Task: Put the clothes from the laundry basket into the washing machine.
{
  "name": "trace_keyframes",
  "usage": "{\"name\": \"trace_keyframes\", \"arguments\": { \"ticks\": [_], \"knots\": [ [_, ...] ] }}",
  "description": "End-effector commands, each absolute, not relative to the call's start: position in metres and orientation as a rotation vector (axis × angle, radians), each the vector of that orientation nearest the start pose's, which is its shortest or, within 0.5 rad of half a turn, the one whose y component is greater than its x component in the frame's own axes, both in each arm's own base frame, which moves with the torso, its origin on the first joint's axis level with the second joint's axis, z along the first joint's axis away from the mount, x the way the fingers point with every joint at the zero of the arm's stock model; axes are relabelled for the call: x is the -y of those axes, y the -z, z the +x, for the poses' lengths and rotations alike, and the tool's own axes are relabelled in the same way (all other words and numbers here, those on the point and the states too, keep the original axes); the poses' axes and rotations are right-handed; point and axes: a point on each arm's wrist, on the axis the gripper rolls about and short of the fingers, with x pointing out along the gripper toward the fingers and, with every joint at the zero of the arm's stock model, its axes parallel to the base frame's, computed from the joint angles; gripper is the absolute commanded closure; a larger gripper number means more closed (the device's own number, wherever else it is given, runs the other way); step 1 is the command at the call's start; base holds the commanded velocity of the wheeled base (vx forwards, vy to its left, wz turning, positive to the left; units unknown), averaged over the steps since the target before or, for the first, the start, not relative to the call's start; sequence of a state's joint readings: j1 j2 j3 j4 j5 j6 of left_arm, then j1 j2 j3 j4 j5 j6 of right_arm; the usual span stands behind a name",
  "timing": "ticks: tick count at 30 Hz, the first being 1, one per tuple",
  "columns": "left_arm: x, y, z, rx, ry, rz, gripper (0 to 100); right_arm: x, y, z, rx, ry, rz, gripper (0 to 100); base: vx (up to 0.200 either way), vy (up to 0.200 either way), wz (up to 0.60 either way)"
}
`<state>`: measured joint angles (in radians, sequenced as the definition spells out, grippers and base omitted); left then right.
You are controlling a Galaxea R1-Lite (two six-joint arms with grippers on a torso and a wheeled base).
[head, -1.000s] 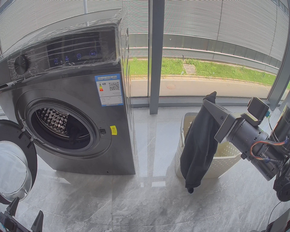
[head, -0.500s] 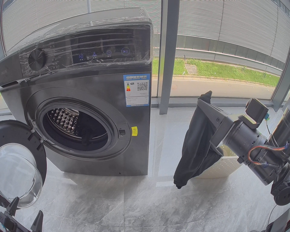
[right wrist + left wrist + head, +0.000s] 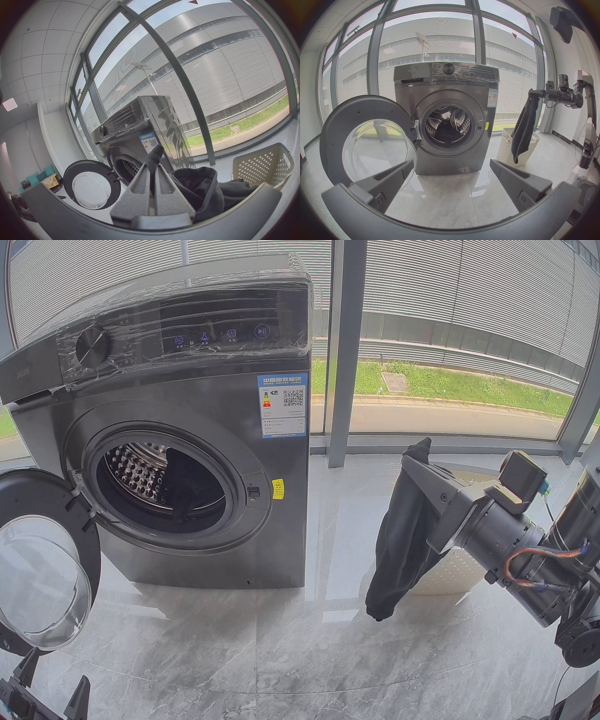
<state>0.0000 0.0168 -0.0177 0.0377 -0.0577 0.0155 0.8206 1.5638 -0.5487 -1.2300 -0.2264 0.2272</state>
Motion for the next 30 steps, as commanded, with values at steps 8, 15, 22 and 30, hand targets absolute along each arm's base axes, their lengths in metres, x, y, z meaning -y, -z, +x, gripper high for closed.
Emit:
{"name": "trace_keyframes", "arguments": {
  "ticks": [8,15,22,30],
  "knots": [
    [0.001,-0.072,-0.023,-0.038,0.059,0.014,0,-0.183,-0.203,0.175,0.086,-0.616,0.307,100,0.0,0.075,0.0],
    [0.001,-0.072,-0.023,-0.038,0.059,0.014,0,-0.183,-0.203,0.175,0.084,-0.617,0.305,100,0.0,0.2,0.0],
    [0.001,-0.072,-0.023,-0.038,0.059,0.014,0,-0.183,-0.202,0.175,0.082,-0.618,0.302,100,0.0,0.2,0.0],
    [0.001,-0.072,-0.023,-0.038,0.059,0.016,0,-0.186,-0.2,0.173,0.075,-0.631,0.3,100,0.0,0.1,0.0]
  ]
}}
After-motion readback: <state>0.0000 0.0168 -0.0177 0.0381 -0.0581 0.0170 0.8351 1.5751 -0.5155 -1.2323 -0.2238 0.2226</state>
